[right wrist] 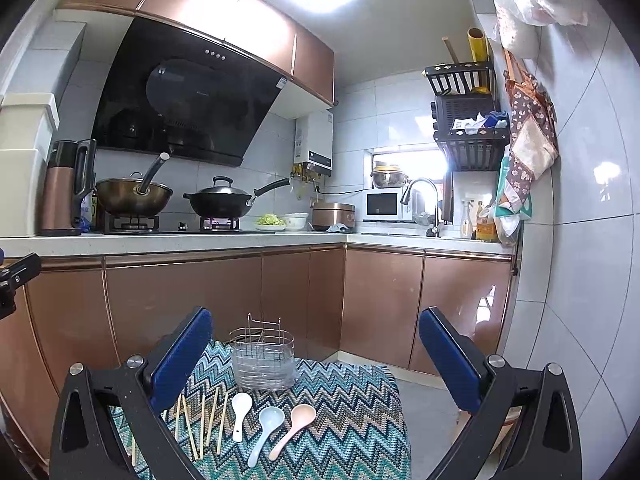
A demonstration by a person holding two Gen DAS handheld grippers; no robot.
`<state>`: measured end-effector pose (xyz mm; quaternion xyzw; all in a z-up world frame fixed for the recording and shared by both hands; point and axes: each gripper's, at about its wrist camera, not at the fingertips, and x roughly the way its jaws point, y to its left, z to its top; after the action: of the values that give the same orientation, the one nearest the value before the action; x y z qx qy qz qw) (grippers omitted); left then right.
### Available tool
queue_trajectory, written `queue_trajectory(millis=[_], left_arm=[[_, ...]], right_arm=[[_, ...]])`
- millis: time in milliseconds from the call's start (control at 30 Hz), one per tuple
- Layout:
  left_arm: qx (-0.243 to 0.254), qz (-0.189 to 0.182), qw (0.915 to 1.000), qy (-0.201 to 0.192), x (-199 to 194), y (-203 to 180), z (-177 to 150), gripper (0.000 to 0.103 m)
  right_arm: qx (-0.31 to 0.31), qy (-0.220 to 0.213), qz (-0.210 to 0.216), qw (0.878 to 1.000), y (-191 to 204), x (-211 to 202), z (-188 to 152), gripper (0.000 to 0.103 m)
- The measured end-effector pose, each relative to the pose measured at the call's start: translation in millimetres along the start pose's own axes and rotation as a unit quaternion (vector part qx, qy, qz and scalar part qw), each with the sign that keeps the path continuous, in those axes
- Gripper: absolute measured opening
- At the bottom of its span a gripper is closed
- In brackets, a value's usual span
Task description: Organize utensils
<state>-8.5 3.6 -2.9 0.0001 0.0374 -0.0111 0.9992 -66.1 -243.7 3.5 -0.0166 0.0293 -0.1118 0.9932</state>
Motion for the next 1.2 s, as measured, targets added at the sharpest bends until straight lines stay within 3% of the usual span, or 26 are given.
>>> queue_trajectory(millis=[433, 800, 1200], left_arm=[[0.004, -0.003, 1.0000, -0.004, -1.2, -0.8, -0.9, 0.088], [-0.010, 0.020, 0.9994, -0.025, -1.8, 5.0, -2.0, 0.088], [-0.006, 0.013, 0.9999, -0.009, 3.8, 5.6, -2.8, 0.088]], right_arm=[[0.008, 0.015, 0.004, 1.000, -1.0, 3.6, -1.3, 0.103], [-0.001, 0.022, -0.003, 1.000, 0.2, 5.2, -3.2, 0.103], [-0.005, 0.020, -0.013, 1.000, -0.9, 4.3, -2.2, 0.103]])
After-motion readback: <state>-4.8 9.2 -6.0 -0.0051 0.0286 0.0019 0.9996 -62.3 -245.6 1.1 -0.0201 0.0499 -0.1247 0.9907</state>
